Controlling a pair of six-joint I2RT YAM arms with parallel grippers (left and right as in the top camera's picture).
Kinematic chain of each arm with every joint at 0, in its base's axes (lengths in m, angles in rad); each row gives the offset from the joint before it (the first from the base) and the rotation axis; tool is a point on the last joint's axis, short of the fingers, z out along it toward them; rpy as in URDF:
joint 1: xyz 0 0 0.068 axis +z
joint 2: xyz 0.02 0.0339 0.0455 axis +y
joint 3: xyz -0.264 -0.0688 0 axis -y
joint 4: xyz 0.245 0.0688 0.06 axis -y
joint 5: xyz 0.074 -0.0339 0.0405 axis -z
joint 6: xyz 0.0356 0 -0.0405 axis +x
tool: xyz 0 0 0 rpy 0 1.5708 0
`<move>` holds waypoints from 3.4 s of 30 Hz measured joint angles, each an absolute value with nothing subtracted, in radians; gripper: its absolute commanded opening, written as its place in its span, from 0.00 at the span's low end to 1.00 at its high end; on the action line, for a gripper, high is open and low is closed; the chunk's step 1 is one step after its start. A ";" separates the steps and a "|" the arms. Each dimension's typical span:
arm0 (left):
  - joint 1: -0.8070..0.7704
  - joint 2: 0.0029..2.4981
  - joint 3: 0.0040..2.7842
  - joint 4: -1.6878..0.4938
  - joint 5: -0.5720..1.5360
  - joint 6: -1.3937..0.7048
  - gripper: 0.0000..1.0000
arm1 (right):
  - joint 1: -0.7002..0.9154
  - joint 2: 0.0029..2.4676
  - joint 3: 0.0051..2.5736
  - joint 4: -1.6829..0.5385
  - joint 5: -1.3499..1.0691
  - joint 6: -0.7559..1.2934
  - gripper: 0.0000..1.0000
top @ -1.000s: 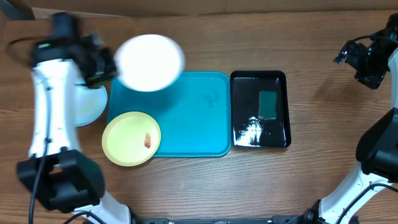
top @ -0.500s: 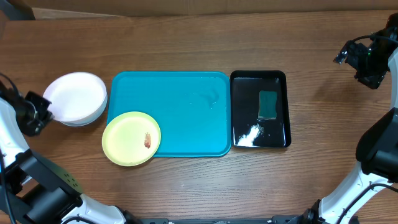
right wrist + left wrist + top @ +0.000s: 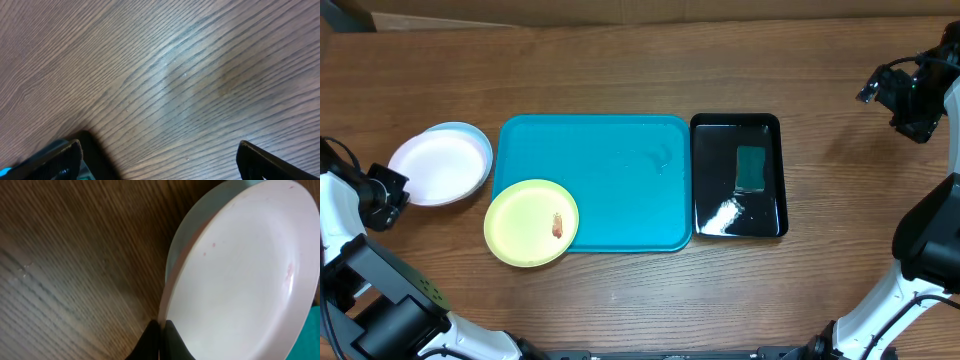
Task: Clean dirty plates on tray and stack at the side
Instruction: 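Release the white plate on the stack and raise the left gripper, then move the left gripper to the yellow plate rim and grasp it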
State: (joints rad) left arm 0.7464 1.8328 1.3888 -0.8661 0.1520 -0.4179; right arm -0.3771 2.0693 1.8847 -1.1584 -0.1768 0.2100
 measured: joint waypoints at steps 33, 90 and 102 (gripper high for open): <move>0.693 1.833 1.363 -0.761 0.088 -0.443 0.04 | -0.377 2.069 1.885 -1.159 -0.176 0.210 1.00; 0.327 1.575 1.228 -1.387 0.014 -0.391 0.41 | -0.377 2.069 1.885 -1.158 -0.176 0.210 1.00; 0.329 1.575 1.036 -1.201 -0.037 -0.476 0.38 | -0.377 2.069 1.885 -1.156 -0.176 0.210 1.00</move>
